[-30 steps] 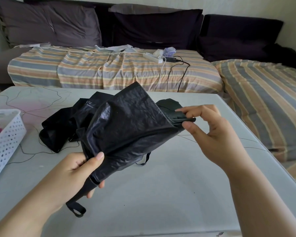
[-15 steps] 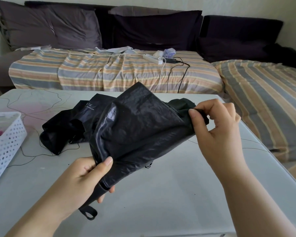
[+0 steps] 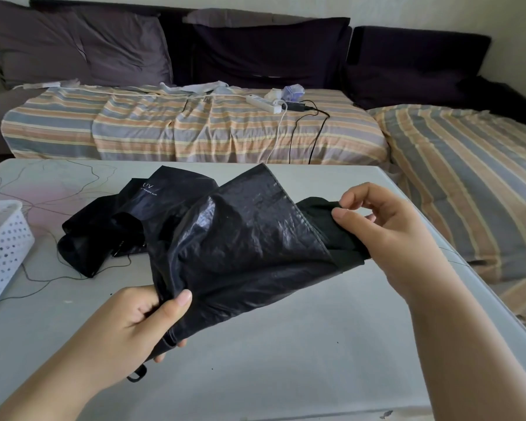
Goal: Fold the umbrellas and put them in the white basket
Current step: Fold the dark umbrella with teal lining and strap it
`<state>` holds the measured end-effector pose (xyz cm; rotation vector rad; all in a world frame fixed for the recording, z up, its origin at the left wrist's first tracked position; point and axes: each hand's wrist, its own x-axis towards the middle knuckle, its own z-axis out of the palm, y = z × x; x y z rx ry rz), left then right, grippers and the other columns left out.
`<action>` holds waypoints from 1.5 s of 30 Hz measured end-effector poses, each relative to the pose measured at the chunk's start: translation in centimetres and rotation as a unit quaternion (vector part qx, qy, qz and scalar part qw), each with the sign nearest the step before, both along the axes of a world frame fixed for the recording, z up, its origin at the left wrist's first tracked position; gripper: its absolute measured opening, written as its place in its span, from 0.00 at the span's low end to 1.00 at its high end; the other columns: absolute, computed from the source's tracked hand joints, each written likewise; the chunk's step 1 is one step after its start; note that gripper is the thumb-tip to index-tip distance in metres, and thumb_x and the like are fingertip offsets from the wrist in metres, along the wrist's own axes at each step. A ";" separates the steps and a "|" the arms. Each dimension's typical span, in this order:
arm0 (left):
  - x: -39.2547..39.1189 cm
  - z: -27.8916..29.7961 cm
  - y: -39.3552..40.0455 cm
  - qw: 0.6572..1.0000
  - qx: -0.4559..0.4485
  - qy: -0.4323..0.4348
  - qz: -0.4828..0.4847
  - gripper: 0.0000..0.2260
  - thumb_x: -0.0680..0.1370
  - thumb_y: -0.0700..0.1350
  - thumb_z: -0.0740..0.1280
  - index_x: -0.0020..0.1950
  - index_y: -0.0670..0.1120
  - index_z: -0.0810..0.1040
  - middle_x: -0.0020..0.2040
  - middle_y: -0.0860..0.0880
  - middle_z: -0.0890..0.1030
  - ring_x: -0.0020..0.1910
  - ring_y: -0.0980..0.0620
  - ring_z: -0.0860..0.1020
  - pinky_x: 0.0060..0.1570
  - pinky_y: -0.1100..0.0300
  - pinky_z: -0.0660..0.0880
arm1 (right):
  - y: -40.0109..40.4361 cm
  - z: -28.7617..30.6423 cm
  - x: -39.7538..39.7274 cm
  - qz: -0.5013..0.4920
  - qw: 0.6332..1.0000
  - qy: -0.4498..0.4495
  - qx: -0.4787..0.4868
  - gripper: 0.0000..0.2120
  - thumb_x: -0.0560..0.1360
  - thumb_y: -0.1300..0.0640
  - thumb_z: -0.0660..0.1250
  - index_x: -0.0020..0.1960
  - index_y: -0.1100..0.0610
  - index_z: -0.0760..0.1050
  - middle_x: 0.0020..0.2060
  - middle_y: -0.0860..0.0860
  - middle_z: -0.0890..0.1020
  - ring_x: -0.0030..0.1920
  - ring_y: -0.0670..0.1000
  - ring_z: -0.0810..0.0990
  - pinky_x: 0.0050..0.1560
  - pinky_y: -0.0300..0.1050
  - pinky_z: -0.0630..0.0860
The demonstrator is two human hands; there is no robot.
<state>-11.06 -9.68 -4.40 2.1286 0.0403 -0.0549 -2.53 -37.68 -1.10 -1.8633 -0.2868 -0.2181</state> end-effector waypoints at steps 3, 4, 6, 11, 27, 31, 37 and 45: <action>-0.1 0.3 0.1 1.000 0.002 0.003 -0.001 0.39 0.54 0.80 0.59 0.29 0.41 0.77 0.26 0.46 0.80 0.22 0.53 0.76 0.25 0.65 0.69 | -0.2 -0.1 0.0 0.004 1.000 0.009 -0.011 0.05 0.64 0.45 0.70 0.38 0.44 0.79 0.40 0.42 0.75 0.34 0.42 0.71 0.44 0.41 0.63; -0.1 0.3 0.1 1.000 0.002 0.003 0.001 0.38 0.56 0.78 0.61 0.29 0.41 0.77 0.26 0.47 0.80 0.22 0.53 0.75 0.25 0.64 0.69 | -0.2 -0.1 0.0 0.000 1.000 0.001 -0.015 0.04 0.65 0.45 0.69 0.38 0.44 0.79 0.39 0.41 0.75 0.34 0.41 0.72 0.44 0.40 0.63; 0.0 0.1 0.0 1.000 0.004 0.006 0.002 0.31 0.69 0.67 0.64 0.30 0.39 0.77 0.25 0.47 0.79 0.21 0.53 0.74 0.25 0.65 0.68 | 0.1 -0.1 -0.1 -0.016 0.998 -0.054 -0.038 0.01 0.67 0.47 0.69 0.36 0.42 0.77 0.39 0.38 0.77 0.38 0.38 0.74 0.46 0.36 0.65; 0.3 0.3 0.4 1.000 0.020 0.010 -0.001 0.27 0.67 0.70 0.57 0.29 0.47 0.79 0.24 0.44 0.78 0.21 0.53 0.74 0.26 0.66 0.68 | 1.1 -0.1 -0.6 -0.017 0.983 -0.166 -0.078 0.06 0.74 0.52 0.66 0.41 0.45 0.71 0.38 0.36 0.77 0.43 0.37 0.74 0.46 0.27 0.67; 0.5 0.0 2.0 1.000 -0.004 0.014 -0.021 0.40 0.54 0.83 0.54 0.29 0.47 0.79 0.24 0.44 0.79 0.22 0.54 0.74 0.26 0.69 0.67 | 1.4 -0.6 -0.4 0.028 0.981 -0.140 -0.129 0.05 0.70 0.40 0.61 0.40 0.40 0.70 0.41 0.46 0.78 0.48 0.50 0.75 0.51 0.39 0.67; 0.3 0.1 1.7 1.000 -0.008 0.010 -0.021 0.40 0.53 0.83 0.54 0.30 0.47 0.79 0.25 0.45 0.79 0.22 0.54 0.75 0.26 0.69 0.68 | 2.1 -0.8 -0.5 -0.017 0.962 -0.201 -0.184 0.02 0.72 0.42 0.58 0.42 0.38 0.67 0.43 0.31 0.72 0.51 0.39 0.69 0.52 0.36 0.63; 0.2 0.3 1.4 1.000 -0.009 0.005 -0.008 0.34 0.65 0.76 0.58 0.29 0.44 0.79 0.25 0.44 0.79 0.22 0.53 0.74 0.27 0.65 0.68 | 2.7 -1.0 -0.7 -0.062 0.929 -0.303 -0.203 0.03 0.76 0.51 0.59 0.44 0.47 0.65 0.39 0.35 0.70 0.49 0.32 0.64 0.54 0.38 0.61; -0.1 -0.4 1.0 0.999 0.036 -0.028 0.002 0.31 0.64 0.68 0.59 0.30 0.38 0.77 0.26 0.47 0.79 0.22 0.52 0.76 0.24 0.60 0.69 | 2.7 -0.9 -0.2 -0.102 0.989 -0.057 -0.086 0.09 0.72 0.52 0.70 0.44 0.43 0.70 0.36 0.39 0.73 0.45 0.44 0.72 0.51 0.43 0.66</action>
